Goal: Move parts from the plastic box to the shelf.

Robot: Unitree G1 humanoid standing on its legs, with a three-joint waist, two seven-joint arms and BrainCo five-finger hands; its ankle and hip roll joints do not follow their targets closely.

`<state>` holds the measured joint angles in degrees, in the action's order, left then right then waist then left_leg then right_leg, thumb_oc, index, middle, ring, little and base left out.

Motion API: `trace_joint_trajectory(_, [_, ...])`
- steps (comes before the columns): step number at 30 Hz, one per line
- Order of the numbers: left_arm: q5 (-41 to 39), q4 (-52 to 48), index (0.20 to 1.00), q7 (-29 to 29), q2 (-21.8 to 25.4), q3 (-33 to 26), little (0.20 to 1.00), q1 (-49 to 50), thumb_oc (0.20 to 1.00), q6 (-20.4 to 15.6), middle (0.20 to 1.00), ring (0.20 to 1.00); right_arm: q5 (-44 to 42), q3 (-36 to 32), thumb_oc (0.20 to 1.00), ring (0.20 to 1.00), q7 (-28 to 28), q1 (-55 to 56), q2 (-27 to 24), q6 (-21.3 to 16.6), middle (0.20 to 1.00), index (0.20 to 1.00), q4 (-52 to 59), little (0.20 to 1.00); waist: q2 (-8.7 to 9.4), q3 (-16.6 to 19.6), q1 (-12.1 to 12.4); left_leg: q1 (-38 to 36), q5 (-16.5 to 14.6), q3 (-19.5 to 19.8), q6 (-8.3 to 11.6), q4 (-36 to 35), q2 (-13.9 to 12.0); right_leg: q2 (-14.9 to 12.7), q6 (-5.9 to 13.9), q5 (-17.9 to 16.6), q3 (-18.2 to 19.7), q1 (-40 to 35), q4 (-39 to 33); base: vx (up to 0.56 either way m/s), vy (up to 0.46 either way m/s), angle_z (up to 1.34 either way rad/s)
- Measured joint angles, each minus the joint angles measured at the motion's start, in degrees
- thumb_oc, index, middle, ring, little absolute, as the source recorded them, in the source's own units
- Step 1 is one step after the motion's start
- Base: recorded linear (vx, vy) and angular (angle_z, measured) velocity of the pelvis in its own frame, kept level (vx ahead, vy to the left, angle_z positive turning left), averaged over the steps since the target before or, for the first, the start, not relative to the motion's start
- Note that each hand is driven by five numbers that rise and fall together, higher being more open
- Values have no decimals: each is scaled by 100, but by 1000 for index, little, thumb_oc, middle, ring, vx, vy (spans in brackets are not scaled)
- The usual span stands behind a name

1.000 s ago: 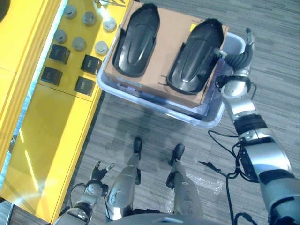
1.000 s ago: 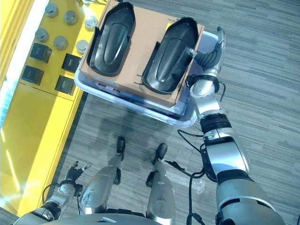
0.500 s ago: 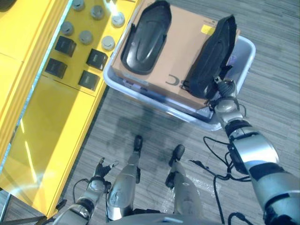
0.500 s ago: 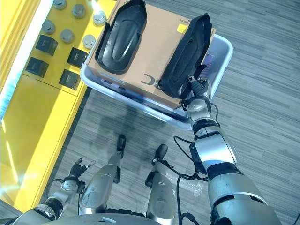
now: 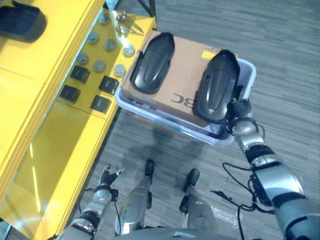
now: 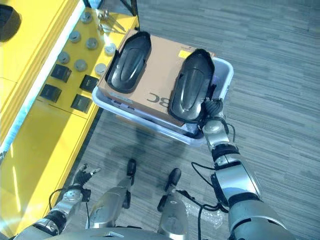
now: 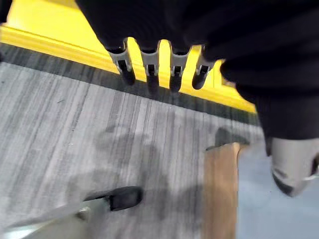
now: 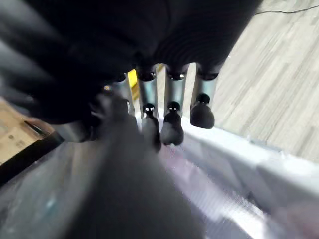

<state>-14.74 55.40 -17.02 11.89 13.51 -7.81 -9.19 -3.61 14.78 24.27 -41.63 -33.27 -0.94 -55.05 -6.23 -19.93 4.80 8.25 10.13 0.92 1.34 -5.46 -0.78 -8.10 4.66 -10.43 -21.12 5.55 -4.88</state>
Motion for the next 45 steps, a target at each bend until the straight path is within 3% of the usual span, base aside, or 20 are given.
trace_joint_trajectory(3, [-286,-986,1000,76,307,-41,1000,158,1000,29,1000,1000,361,-282,200,200,12,383,-339,28,200,200,675,200,12,105,-10,-167,-67,-28,46,1,-15,9,7,63,9,-161,-12,28,-46,-1])
trace_joint_trajectory(4, [-800,-2286,1000,330,554,-252,1000,494,1000,17,1000,1000,627,-624,200,200,7,811,-603,119,200,200,1335,200,31,163,7,-337,-96,-23,47,1,-24,16,-2,74,-3,-343,-1,38,-54,8])
trace_joint_trajectory(6, [-1286,-3423,1000,638,853,-407,1000,787,1000,-87,1000,1000,940,-946,200,200,24,1269,-856,144,200,200,2060,200,41,265,14,-487,-144,0,41,-2,-22,12,39,138,-19,-497,-11,33,-48,4])
trace_joint_trajectory(9, [-1666,-4184,1000,926,1279,-475,1000,774,1000,-134,1000,1000,1588,-1072,200,200,19,1675,-992,145,200,200,2574,200,76,666,-46,-674,-263,-3,24,-16,-30,8,53,228,-12,-684,-33,34,-41,-3])
trace_joint_trajectory(13, [-2139,-5332,1000,1178,1230,-653,1000,779,1000,-10,1000,1000,2690,-1323,200,200,-74,2534,-1380,174,200,200,4201,200,160,909,-133,-1013,-324,-72,46,-1,-41,24,41,282,13,-995,-33,16,-27,-6])
trace_joint_trajectory(16, [-2247,-5422,1000,1273,1155,-407,1000,566,1000,27,1000,1000,2873,-1319,200,200,-166,2548,-1342,11,200,200,4301,200,294,1221,-199,-1071,-435,-93,40,-2,-58,35,59,378,29,-1057,-34,2,-16,-4])
trace_joint_trajectory(19, [-2397,-5414,1000,1365,1178,220,1000,-214,1000,212,1000,1000,2892,-1274,200,200,-338,2462,-1540,-16,200,200,4606,200,396,1293,-281,-1237,-423,-110,56,1,-60,43,59,376,65,-1183,-32,3,-2,-2])
trace_joint_trajectory(21, [-2637,-5140,1000,1399,1030,581,1000,-938,1000,241,1000,1000,3120,-964,200,200,-440,2039,-1643,-80,200,200,4659,200,443,1359,-360,-1299,-452,-151,67,-2,-58,38,78,384,113,-1251,-17,2,4,-13])
trace_joint_trajectory(27, [-3233,-5057,1000,1350,661,1083,1000,-1431,1000,293,1000,1000,3585,-204,200,200,-513,1282,-1810,-72,200,200,4735,200,508,1480,-574,-1464,-453,-263,20,1,-58,39,61,374,187,-1341,3,-5,6,-9])
trace_joint_trajectory(34, [-3636,-5031,1000,1350,403,1495,1000,-1632,1000,510,1000,1000,3950,754,200,200,-839,769,-1772,-135,200,200,4729,200,517,1501,-486,-1543,-479,-289,14,1,-70,51,54,390,239,-1394,3,0,0,0])
trace_joint_trajectory(45, [-3562,-5024,1000,1341,575,1570,1000,-1631,1000,570,1000,1000,3967,762,200,200,-917,659,-1659,-148,200,200,4750,200,599,1497,-372,-1538,-479,-273,13,0,-70,53,54,391,228,-1400,2,0,0,0])
